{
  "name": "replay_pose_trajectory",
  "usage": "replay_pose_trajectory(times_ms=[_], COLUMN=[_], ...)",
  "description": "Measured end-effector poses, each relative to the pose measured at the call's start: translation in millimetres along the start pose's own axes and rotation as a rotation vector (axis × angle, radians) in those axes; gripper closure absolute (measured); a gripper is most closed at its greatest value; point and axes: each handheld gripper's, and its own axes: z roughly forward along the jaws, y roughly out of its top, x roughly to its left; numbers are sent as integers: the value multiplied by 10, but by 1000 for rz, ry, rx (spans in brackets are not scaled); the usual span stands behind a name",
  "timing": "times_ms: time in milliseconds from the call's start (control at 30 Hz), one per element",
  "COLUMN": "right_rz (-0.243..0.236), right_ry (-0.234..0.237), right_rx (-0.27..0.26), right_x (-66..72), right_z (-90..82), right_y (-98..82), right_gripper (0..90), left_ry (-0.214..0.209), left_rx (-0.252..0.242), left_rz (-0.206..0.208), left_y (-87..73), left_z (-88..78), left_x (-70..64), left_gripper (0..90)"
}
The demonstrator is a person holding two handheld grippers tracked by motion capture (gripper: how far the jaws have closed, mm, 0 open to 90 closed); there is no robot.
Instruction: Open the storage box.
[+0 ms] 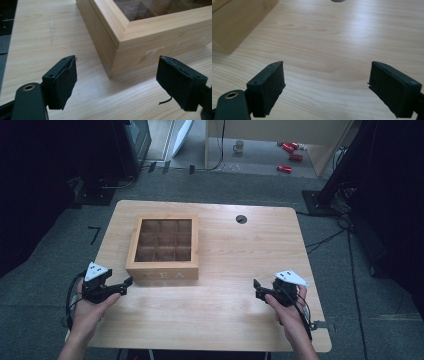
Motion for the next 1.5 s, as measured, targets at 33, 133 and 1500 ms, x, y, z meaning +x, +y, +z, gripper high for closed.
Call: replay_pose_trajectory(times_ms=[33, 133, 1500], right_rz=[-4, -20, -104], right_ry=[9, 40, 268], right_rx=[-2, -7, 16], right_x=[52, 216, 1437], right_z=[25, 107, 859], right_y=[31, 117, 380], right_gripper=[131, 131, 136], left_ry=[-4, -20, -102], left_rx=[2, 7, -31], left_rz=[6, 19, 14], left_y=[11, 24, 45], left_z=[23, 87, 280], left_x=[3, 17, 7], left_gripper=[174, 175, 394])
